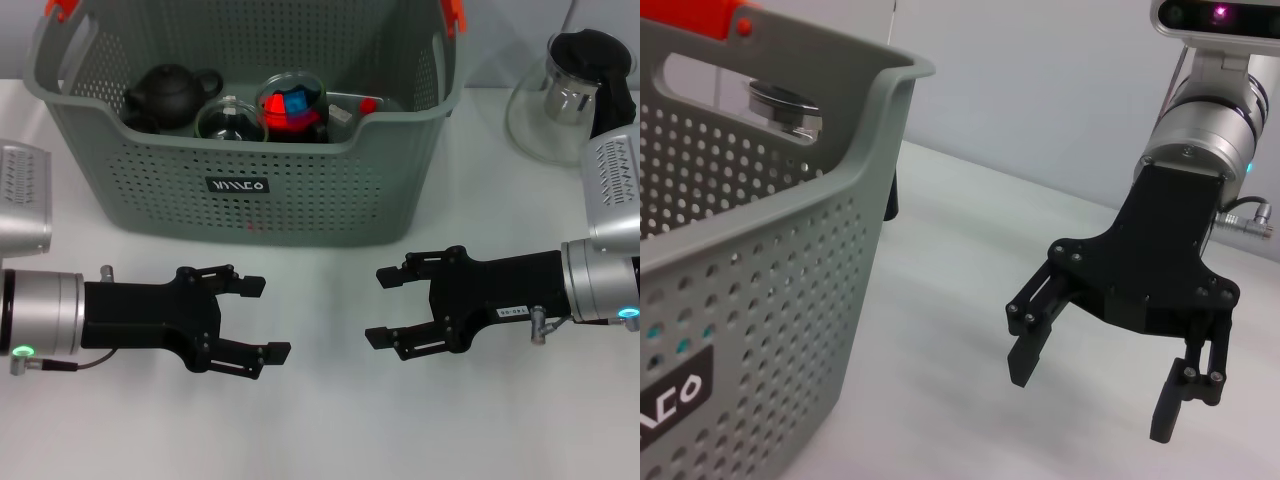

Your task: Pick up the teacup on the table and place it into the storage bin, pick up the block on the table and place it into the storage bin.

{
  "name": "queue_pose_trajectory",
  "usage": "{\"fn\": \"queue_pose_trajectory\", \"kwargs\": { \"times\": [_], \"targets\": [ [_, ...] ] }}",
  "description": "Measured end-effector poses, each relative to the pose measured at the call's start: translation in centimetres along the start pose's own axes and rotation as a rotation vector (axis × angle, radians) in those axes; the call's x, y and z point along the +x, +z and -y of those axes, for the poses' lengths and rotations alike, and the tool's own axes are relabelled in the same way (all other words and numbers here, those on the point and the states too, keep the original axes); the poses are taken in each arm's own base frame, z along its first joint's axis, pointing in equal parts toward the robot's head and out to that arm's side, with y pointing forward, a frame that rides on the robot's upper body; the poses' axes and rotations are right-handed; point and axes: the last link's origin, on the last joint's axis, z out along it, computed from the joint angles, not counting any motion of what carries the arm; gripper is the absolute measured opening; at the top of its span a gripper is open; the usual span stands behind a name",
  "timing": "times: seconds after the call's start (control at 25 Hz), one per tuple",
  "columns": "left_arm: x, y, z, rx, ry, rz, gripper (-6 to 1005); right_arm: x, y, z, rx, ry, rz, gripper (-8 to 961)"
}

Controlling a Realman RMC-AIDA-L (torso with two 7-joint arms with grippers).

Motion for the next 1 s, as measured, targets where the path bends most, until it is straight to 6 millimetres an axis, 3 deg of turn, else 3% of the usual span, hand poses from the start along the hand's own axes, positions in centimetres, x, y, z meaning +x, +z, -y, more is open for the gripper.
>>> {"fn": "queue_pose_trajectory", "kwargs": {
  "times": [1.0],
  "targets": [
    [-0.36,-0.04,-0.02,0.013,-0.008,0.002,963,0.44,-0.16,-0.1,0.005,-0.001,0.0,832]
  ]
}}
